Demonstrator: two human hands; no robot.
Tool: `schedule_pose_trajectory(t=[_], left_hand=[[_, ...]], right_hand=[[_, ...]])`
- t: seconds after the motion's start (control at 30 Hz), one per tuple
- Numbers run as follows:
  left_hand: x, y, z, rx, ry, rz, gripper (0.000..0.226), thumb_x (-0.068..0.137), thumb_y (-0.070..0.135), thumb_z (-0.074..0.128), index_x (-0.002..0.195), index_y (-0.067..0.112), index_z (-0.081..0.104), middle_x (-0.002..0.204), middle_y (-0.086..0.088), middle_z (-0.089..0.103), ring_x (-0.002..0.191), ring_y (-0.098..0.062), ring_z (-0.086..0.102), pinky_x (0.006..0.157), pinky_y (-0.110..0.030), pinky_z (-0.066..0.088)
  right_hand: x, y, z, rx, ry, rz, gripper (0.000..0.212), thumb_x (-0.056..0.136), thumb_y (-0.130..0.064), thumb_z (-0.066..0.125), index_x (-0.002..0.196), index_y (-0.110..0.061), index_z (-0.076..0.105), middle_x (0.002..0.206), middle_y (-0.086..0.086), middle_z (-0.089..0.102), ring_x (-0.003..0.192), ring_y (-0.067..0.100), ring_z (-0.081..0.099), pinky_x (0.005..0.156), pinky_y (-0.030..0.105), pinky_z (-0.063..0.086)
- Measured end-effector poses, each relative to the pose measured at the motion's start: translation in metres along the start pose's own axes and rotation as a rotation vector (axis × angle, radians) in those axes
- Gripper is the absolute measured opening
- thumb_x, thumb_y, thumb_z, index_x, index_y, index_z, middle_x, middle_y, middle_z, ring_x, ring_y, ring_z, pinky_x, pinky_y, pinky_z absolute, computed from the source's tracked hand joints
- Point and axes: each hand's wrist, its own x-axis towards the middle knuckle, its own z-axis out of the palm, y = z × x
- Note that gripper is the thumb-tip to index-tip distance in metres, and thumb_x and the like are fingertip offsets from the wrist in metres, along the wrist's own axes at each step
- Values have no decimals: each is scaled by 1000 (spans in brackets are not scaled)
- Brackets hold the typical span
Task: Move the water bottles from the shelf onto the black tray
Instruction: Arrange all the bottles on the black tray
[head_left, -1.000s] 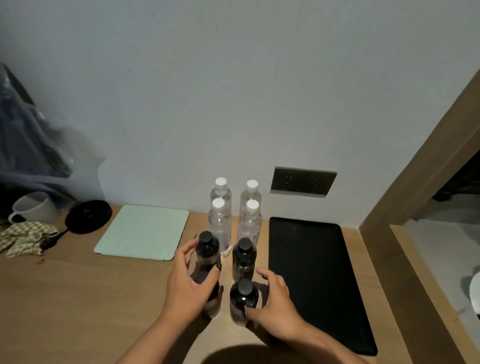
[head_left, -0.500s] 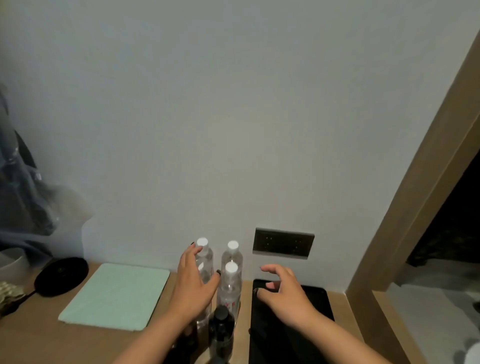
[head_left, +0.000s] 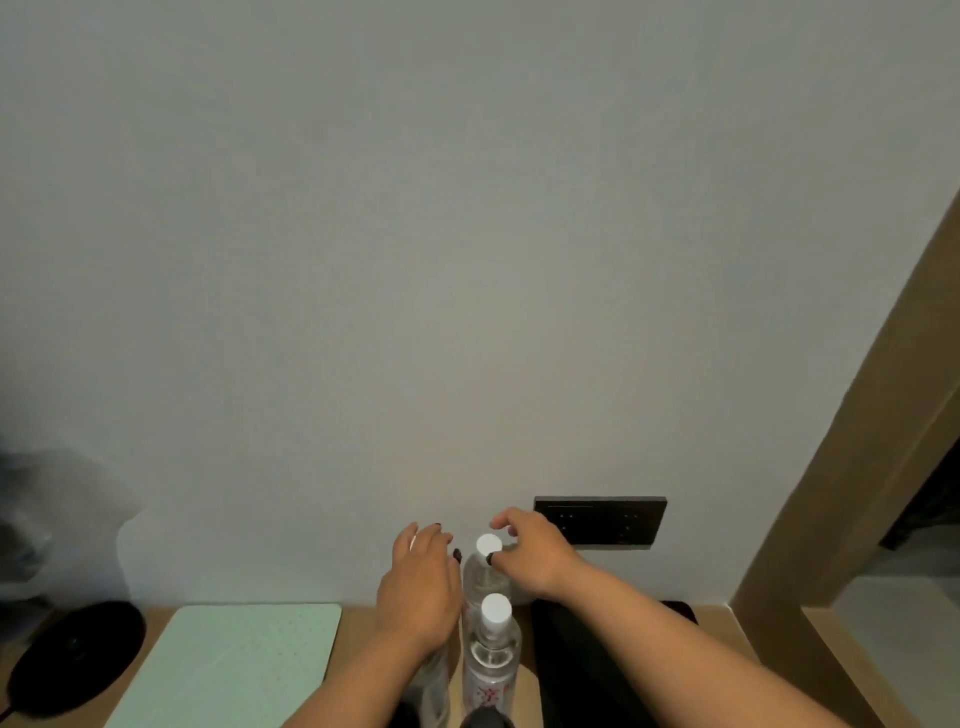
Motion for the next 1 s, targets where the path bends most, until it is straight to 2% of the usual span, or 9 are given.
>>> schedule_pose_trajectory(t=[0.13, 0.23, 0.27, 0.43, 0.57, 0.67, 0.83, 1.0], left_hand=[[7, -2, 1, 70, -52, 8, 47, 101, 30, 27, 146, 20, 25, 158, 5, 16, 147, -22, -3, 111, -37, 33], [13, -5, 2, 82, -72, -3, 48, 100, 27, 28, 148, 18, 22, 159, 5, 13, 147, -23, -1, 112, -37, 32], [13, -6, 2, 70, -72, -8, 49, 100, 26, 28, 148, 18, 22, 159, 5, 12, 146, -24, 1, 112, -37, 32], [12, -6, 2, 9, -74, -45, 52, 96, 18, 34, 147, 17, 22, 158, 6, 9, 138, -27, 23, 107, -37, 35], [13, -8, 1, -2, -61, -60, 60, 91, 7, 39, 147, 18, 22, 154, 2, 18, 132, -26, 33, 102, -35, 39], [13, -11, -1, 6, -33, -99, 55, 94, 13, 40, 146, 17, 23, 144, -6, 33, 124, -25, 44, 97, -34, 42], [12, -9, -6, -17, -23, -147, 48, 98, 22, 39, 144, 13, 27, 142, -12, 39, 123, -29, 48, 98, -35, 41], [10, -9, -4, 1, -12, -138, 47, 97, 20, 39, 142, 13, 30, 142, -12, 42, 122, -30, 51, 96, -38, 43]], right_hand=[[13, 5, 21, 141, 10, 64, 30, 80, -10, 61, 109, -18, 59, 105, 0, 61, 102, 17, 59, 85, 22, 44], [17, 9, 30, 172, 65, 53, 19, 79, -13, 66, 95, -21, 59, 97, -3, 63, 90, 11, 57, 69, 15, 43], [17, 10, 31, 167, 90, 49, 17, 80, -15, 67, 93, -21, 59, 96, -3, 63, 89, 12, 57, 67, 15, 42], [19, 21, 35, 145, 176, 57, 11, 85, -20, 61, 95, -17, 63, 96, 3, 67, 89, 19, 62, 78, 33, 52], [10, 29, 29, 166, 227, 20, 8, 87, -17, 56, 94, -16, 61, 94, 5, 66, 88, 21, 60, 78, 36, 51], [1, 36, 9, 185, 243, -38, 16, 87, -13, 56, 101, -20, 61, 100, 4, 66, 92, 20, 60, 80, 32, 48], [-17, 60, -42, 105, 95, -204, 33, 88, -11, 58, 115, -30, 59, 113, -6, 65, 104, 9, 60, 94, 26, 48], [-26, 86, -72, -1, 16, -187, 35, 90, -10, 54, 120, -27, 56, 118, -3, 62, 109, 12, 58, 96, 32, 49]])
